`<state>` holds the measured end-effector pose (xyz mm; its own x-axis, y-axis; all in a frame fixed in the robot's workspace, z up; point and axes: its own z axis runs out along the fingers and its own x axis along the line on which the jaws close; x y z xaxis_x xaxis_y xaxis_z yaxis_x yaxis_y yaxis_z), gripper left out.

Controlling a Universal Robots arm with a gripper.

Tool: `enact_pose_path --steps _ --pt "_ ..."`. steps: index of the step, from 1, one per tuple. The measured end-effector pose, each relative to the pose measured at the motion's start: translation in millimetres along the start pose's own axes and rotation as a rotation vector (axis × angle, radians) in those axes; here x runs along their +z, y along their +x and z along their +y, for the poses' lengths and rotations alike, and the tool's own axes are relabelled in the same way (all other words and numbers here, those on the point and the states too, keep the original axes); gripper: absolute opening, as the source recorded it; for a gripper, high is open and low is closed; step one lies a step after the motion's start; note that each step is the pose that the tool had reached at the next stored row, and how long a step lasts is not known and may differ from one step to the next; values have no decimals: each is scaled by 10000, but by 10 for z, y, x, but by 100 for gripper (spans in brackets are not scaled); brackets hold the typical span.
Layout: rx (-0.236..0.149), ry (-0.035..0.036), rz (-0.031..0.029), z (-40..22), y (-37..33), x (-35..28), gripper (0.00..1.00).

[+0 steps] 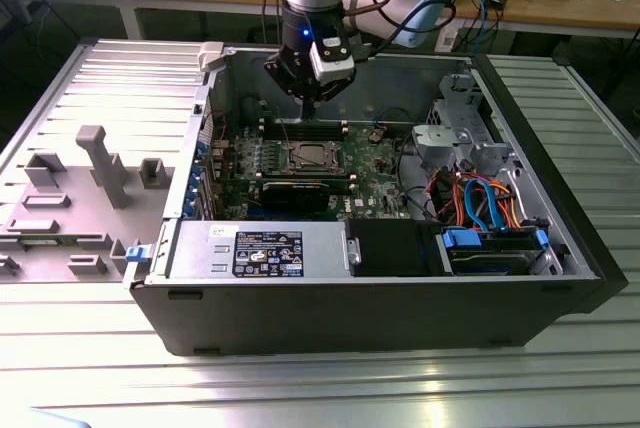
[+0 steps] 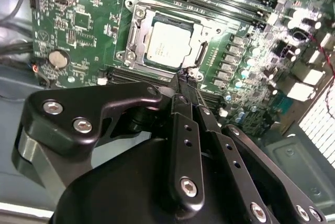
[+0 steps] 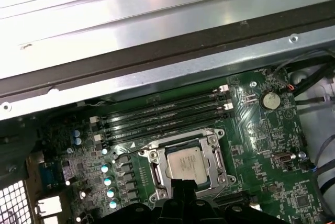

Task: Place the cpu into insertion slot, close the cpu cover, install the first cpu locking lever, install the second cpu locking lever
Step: 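Install the first cpu locking lever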

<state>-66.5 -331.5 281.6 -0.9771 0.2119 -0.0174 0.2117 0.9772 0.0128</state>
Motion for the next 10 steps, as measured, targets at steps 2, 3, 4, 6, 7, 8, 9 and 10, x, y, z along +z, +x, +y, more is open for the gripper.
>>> enact_pose_path --steps 2,3,4,6,7,8,9,10 --pt "-443 -9 5 1 -1 3 11" --pt "-624 -11 8 0 -1 4 11" --pt "-758 -14 9 0 -1 5 11" --pt "-1036 -20 12 1 -1 9 11" --pt "-1199 -23 14 0 0 12 11" --pt "-1262 -24 14 -1 3 13 11" --pt "-1275 -27 15 -6 27 14 11" --pt "-1282 -29 16 -10 47 15 11"
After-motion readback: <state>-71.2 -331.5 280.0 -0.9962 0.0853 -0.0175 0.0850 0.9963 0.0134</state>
